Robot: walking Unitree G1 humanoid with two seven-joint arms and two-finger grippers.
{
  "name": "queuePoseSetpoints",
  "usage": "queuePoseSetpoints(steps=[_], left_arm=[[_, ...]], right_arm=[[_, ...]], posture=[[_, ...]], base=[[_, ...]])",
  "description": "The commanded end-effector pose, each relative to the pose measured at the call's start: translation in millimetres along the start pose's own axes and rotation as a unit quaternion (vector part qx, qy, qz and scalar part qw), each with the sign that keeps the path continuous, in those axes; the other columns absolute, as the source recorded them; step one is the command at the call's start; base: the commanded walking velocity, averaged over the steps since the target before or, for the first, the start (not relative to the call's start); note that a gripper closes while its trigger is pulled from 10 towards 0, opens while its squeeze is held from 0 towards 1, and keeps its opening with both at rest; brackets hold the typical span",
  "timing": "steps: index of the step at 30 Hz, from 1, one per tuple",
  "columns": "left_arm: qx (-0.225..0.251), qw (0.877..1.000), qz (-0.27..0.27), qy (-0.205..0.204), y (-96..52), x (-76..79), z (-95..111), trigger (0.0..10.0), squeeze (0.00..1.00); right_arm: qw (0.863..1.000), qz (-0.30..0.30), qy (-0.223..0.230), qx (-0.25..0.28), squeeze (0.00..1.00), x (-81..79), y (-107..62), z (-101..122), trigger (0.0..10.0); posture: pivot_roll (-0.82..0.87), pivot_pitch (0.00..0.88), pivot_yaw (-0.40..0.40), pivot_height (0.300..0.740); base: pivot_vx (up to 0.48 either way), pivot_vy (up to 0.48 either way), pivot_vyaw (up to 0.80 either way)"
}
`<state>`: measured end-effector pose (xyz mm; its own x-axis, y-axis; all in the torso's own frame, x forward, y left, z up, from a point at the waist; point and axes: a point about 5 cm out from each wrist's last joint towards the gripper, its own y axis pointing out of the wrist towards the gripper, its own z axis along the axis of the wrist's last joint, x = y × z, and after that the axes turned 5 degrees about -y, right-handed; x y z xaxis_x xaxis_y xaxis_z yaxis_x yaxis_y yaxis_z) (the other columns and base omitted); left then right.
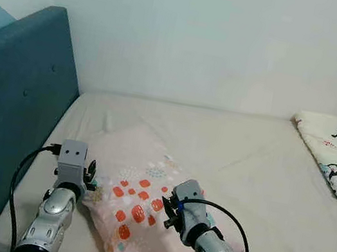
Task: Clean up the room
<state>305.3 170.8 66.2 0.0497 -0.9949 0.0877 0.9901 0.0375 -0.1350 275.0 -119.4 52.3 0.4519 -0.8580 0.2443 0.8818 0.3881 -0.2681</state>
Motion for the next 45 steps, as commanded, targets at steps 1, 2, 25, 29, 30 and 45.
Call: queuePoseSetpoints(steps=[1, 2, 25, 29, 30, 45], left_arm=[[0.008, 1.000, -0.021, -0.007, -0.2, 7.5, 2.3, 10.0, 0.00], [0.008, 1.000, -0.021, -0.007, -0.2, 7.5, 2.3, 10.0, 0.00], [0.005, 0.992, -0.129, -0.012, 2.4, 37.2, 6.8, 10.0, 0.00], [0.004, 0.991, -0.132, -0.012, 2.4, 37.3, 6.7, 10.0, 0.00], [0.004, 0.991, -0.133, -0.012, 2.4, 37.5, 6.6, 10.0, 0.00], [0.005, 0.990, -0.142, -0.013, 3.1, 39.6, 7.7, 10.0, 0.00]], right_arm=[[0.999, -0.030, 0.025, -0.013, 0.00, 5.7, -2.4, -8.3, 10.0], [0.999, -0.030, 0.025, -0.013, 0.00, 5.7, -2.4, -8.3, 10.0], [0.997, -0.068, 0.040, -0.017, 0.00, 8.7, -6.7, -10.8, 10.0], [0.997, -0.068, 0.039, -0.020, 0.00, 8.2, -7.2, -12.1, 10.0], [0.997, -0.068, 0.039, -0.021, 0.00, 8.2, -7.5, -12.7, 10.0], [0.996, -0.074, 0.039, -0.026, 0.00, 9.9, -8.3, -14.1, 10.0]], posture=[[-0.02, 0.000, 0.023, 0.740], [-0.02, 0.000, 0.023, 0.740], [-0.03, 0.000, 0.026, 0.740], [-0.03, 0.000, 0.025, 0.740], [-0.03, 0.000, 0.026, 0.740], [-0.03, 0.000, 0.025, 0.740]], base=[[0.000, 0.000, 0.00], [0.000, 0.000, 0.00], [0.000, -0.125, 0.00], [0.000, 0.000, 0.00], [0.000, 0.000, 0.00], [0.000, 0.373, 0.00]])
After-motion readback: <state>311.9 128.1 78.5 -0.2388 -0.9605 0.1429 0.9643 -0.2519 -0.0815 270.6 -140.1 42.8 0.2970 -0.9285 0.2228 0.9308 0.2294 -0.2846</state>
